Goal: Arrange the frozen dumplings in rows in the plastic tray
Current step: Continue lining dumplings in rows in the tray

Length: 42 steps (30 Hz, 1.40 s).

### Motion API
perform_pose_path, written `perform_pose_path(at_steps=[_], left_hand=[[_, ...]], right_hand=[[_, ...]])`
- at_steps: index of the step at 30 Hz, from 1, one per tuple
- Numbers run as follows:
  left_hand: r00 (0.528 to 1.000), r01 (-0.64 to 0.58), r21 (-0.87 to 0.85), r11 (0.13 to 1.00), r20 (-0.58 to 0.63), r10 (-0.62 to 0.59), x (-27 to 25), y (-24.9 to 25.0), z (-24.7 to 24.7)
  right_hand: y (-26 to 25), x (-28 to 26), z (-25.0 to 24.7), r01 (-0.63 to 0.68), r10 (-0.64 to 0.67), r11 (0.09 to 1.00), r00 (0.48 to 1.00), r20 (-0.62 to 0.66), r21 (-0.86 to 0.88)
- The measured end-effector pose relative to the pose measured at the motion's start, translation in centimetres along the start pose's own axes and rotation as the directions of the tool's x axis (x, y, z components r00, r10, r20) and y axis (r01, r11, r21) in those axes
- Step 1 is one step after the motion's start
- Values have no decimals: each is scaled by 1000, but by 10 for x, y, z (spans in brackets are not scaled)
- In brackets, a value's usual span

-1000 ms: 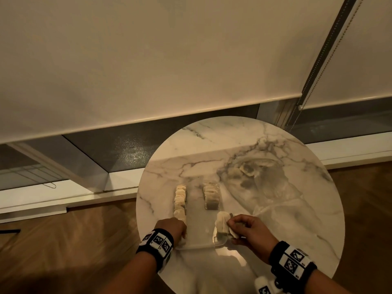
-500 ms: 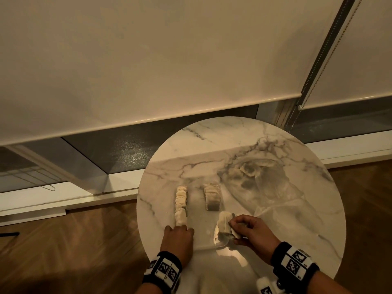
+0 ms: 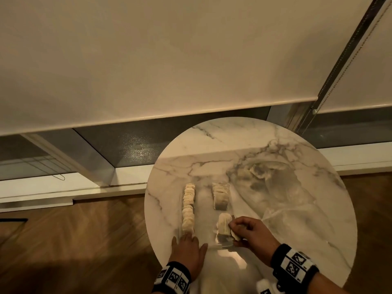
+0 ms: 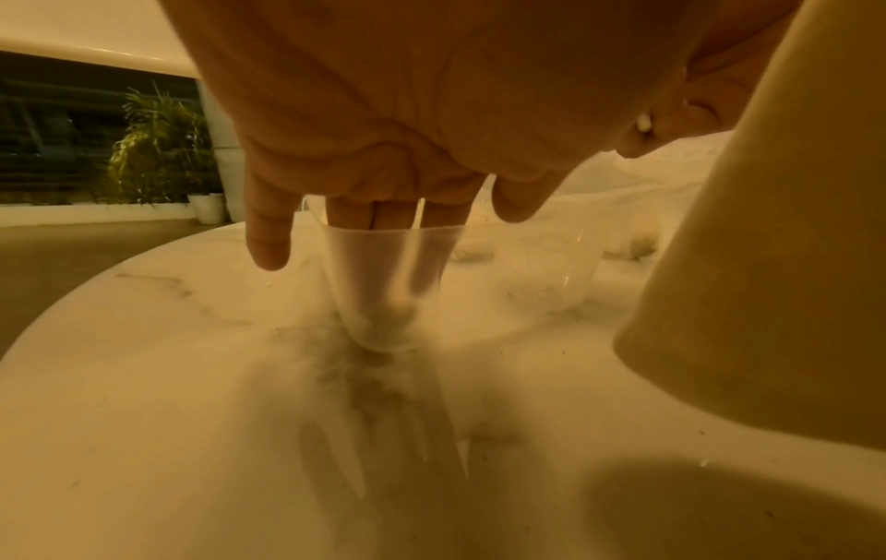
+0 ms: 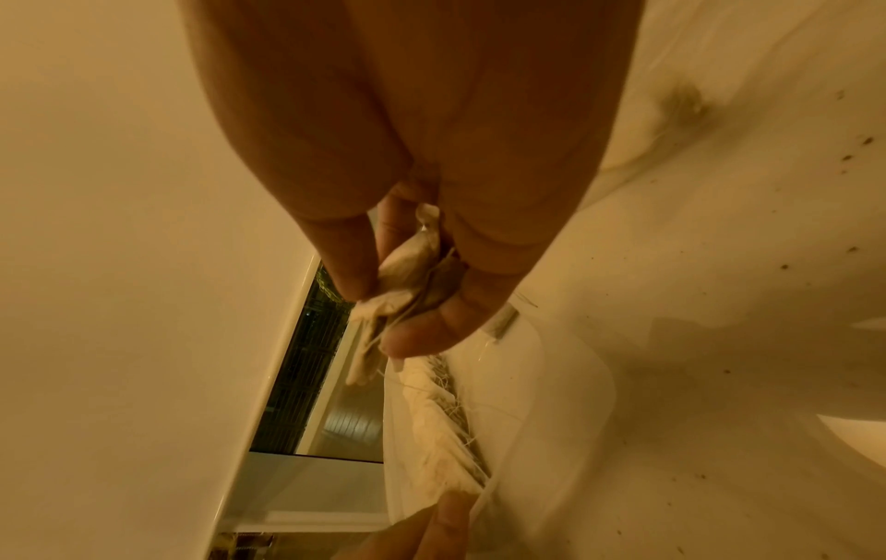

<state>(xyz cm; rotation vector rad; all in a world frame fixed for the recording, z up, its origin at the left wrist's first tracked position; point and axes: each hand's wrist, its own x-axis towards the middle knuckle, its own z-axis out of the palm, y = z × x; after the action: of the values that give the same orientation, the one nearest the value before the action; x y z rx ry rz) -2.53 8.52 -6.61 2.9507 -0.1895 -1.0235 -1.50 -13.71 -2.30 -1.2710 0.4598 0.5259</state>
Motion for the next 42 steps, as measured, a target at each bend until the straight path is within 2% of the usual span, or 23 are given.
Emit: perform_pose_path(at_steps=[9, 12, 14, 16, 18, 19, 20, 21, 22, 23, 24, 25, 26, 30, 36, 42], left_hand=[[1000, -19, -20, 1000, 2, 19, 0, 0, 0], [1000, -27, 27, 999, 5, 27, -3, 0, -8], [997, -43, 123, 991, -64, 52, -7, 0, -17], [982, -65, 141, 988, -168, 88, -10, 0, -26], [957, -104, -1, 995, -274, 100, -12, 0, -37], [945, -133, -139, 981, -317, 83, -13, 0, -43], [935, -173, -327, 929, -350, 51, -14, 1, -48], [933, -210, -535, 819, -360, 5, -15, 1, -54], [940, -229, -714, 661, -338, -39, -15, 2, -58], [950, -229, -830, 508, -305, -70, -15, 4, -61], [956, -228, -887, 401, -281, -79, -14, 5, -64], [960, -231, -910, 344, -270, -69, -13, 7, -67], [962, -241, -918, 316, -268, -46, -12, 8, -68], [956, -286, -912, 293, -293, 21, -10, 12, -68], [931, -346, -894, 286, -365, -13, -6, 6, -63], [913, -365, -874, 322, -404, -63, -4, -18, -62]], right_hand=[[-3, 1, 2, 0, 0, 1000, 1000, 3, 16], [-3, 1, 1, -3, 3, 1000, 1000, 2, 18], [-4, 2, 0, -1, 1, 1000, 1000, -4, 17], [-4, 2, 1, 2, -1, 1000, 1000, -7, 13], [-4, 3, 2, 4, -4, 1000, 1000, -4, 2], [-5, 3, 2, 8, -8, 1000, 1000, 0, -4], [-5, 3, 3, 14, -14, 1000, 1000, 5, -12], [-6, 3, 4, 22, -21, 1000, 1000, 12, -21], [-7, 3, 6, 33, -32, 999, 999, 19, -30], [-7, 3, 7, 44, -43, 998, 999, 27, -37], [-8, 3, 9, 55, -54, 998, 998, 38, -44], [-9, 2, 12, 65, -63, 997, 997, 52, -48], [-9, 1, 14, 74, -70, 996, 995, 65, -53], [-12, -1, 23, 121, -113, 989, 989, 95, -80], [-11, 0, 31, 169, -165, 983, 985, 53, -77], [-3, 3, 38, 178, -180, 982, 984, -20, -66]])
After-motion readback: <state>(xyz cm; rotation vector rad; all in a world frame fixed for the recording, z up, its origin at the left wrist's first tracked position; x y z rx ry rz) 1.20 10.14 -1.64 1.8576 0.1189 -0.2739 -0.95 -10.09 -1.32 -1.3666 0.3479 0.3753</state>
